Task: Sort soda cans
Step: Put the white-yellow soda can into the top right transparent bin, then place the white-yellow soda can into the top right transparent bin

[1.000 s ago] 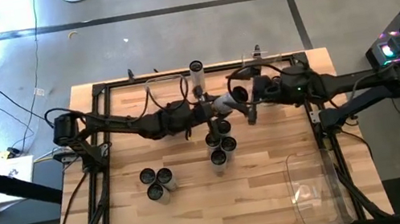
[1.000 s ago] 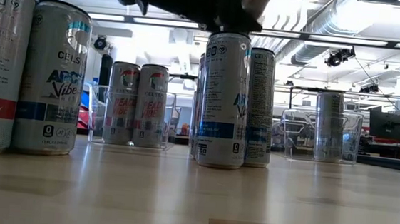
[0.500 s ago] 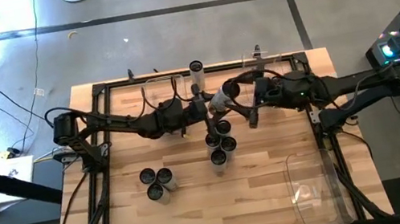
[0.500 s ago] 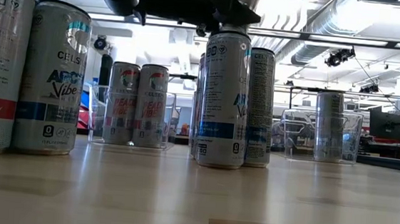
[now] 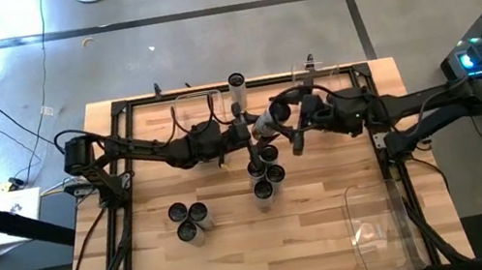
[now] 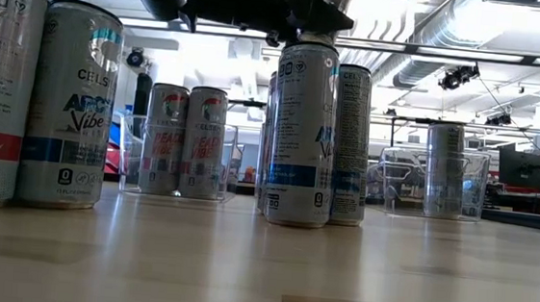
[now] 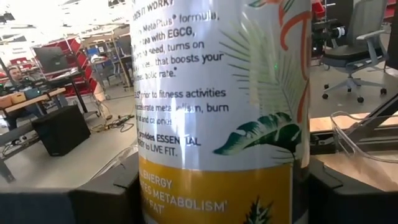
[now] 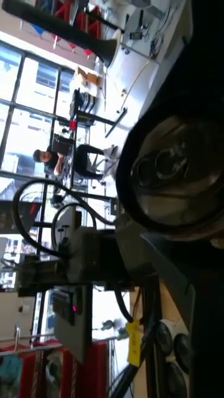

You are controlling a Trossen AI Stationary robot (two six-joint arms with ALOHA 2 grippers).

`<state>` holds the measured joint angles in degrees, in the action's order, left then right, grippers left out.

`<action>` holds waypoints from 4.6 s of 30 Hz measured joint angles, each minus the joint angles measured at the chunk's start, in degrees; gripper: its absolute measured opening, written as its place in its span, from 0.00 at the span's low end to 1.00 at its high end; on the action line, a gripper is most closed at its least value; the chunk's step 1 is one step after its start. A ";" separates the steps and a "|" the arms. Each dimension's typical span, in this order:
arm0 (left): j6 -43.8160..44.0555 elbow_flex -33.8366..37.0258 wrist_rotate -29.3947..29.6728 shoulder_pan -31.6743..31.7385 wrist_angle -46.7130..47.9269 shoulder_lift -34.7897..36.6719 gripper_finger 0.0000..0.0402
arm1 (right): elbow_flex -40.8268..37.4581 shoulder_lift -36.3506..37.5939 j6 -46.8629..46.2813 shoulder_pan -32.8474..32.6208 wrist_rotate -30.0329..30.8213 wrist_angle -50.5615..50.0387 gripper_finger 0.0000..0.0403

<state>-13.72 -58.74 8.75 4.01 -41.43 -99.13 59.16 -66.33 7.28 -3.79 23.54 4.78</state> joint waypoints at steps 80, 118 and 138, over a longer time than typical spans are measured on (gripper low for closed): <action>6.15 9.31 6.45 2.75 5.53 10.75 0.82 | -30.12 12.68 -11.58 29.27 -9.65 -10.75 0.66; 6.67 9.31 6.85 2.75 5.49 10.71 0.82 | -25.60 10.09 -11.98 29.24 -10.72 -20.39 0.73; 6.67 9.31 6.85 2.75 5.53 10.71 0.82 | -13.38 15.06 -20.06 29.26 -3.85 -38.05 0.73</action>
<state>-7.05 -49.43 15.59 6.76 -35.90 -88.42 45.78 -51.27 -12.78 25.47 19.69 -33.27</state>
